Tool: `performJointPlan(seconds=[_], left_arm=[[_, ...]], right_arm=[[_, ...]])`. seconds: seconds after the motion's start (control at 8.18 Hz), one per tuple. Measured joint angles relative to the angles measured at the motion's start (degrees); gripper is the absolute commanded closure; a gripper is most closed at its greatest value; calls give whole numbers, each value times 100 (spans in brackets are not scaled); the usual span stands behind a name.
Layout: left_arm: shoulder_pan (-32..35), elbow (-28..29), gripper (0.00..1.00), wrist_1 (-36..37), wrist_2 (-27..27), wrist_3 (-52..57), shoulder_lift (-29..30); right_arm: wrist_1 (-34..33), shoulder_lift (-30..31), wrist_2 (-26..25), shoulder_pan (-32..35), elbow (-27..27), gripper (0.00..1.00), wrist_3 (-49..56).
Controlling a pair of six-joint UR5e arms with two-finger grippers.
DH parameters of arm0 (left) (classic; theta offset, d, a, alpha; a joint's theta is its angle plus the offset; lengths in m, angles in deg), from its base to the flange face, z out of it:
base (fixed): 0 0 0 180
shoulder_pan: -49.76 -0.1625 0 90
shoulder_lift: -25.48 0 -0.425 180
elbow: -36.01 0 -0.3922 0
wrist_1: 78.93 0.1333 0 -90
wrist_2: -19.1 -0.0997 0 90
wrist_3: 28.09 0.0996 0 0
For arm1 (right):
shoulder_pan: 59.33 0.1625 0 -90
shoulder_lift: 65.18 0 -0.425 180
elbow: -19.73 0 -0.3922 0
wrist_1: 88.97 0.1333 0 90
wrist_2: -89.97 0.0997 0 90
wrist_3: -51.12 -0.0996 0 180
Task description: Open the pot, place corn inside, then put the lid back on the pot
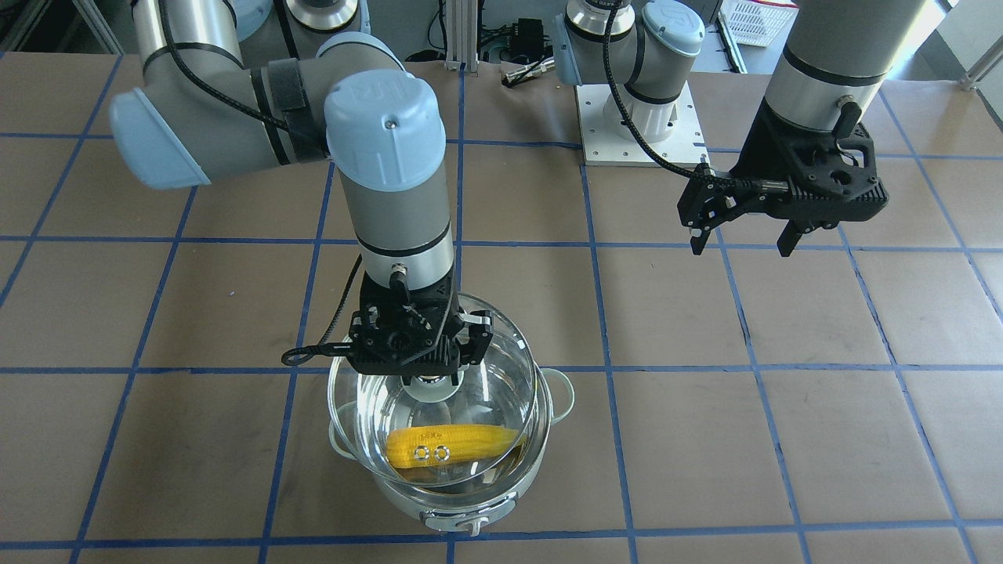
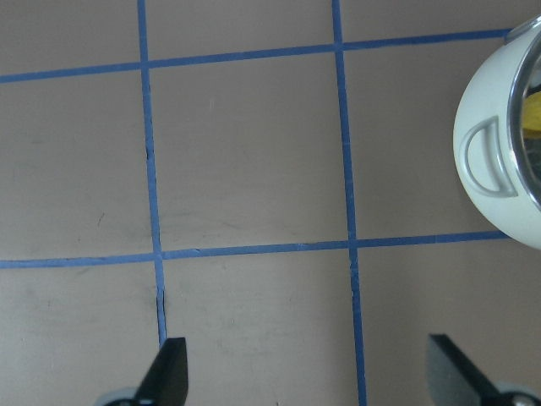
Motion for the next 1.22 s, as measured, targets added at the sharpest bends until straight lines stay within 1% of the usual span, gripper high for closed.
performJointPlan(seconds=[0.24,0.49,0.61,0.86,1.22], left_arm=[[97,-143,0,-144,-132,-65,-54],[306,-184,0,-202,-132,-341,-97],[400,-171,0,-329,-32,-557,-123],[464,-161,0,-477,417,-702,-240],[475,-196,0,-536,576,-706,-327]], right_arm=[[-101,-196,8,107,-25,70,-171],[-116,-316,23,125,-173,70,-168],[-121,-369,29,126,-216,70,-162],[-125,-458,53,129,-242,71,-169],[-126,-527,69,127,-246,71,-114]])
